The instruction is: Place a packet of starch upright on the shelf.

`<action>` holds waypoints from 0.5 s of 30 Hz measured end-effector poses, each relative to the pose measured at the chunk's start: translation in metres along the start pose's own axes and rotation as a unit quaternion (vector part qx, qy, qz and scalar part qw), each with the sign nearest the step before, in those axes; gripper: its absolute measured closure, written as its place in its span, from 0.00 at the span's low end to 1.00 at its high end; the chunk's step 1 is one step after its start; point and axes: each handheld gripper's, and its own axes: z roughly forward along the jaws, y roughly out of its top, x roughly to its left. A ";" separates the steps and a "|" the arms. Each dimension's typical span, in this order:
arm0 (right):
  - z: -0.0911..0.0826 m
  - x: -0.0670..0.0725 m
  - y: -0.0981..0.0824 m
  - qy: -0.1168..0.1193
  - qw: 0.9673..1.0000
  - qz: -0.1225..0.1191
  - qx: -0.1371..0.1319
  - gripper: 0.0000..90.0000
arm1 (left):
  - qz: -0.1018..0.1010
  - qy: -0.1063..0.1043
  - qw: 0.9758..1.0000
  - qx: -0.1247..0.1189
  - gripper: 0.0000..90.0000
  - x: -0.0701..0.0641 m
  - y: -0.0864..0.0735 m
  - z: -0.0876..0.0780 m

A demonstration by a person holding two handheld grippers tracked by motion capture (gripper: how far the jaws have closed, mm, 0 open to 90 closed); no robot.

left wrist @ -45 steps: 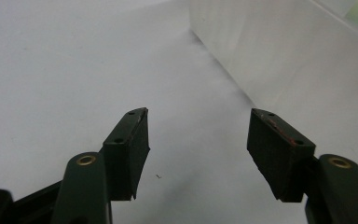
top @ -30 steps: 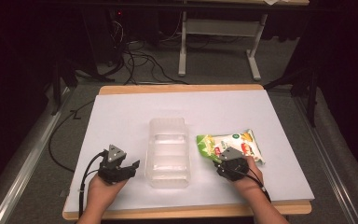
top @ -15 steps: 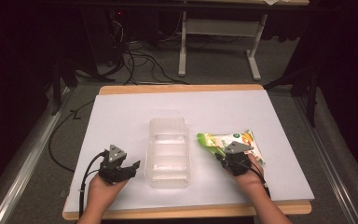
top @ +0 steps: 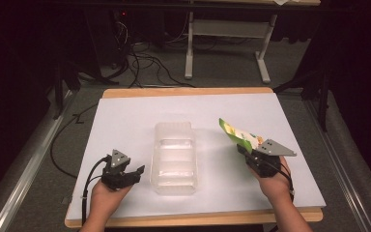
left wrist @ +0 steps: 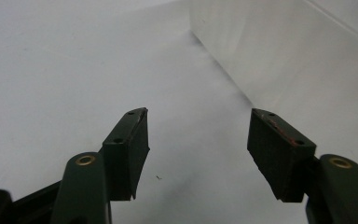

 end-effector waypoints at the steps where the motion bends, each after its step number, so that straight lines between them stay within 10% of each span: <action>1: -0.003 -0.002 0.003 -0.003 1.000 0.003 -0.011 1.00 | 0.000 -0.001 1.000 0.000 0.43 0.000 0.000 0.000; 15: -0.018 -0.019 0.032 -0.019 0.994 0.041 -0.095 1.00 | 0.009 -0.011 1.000 0.003 0.43 -0.012 0.001 0.003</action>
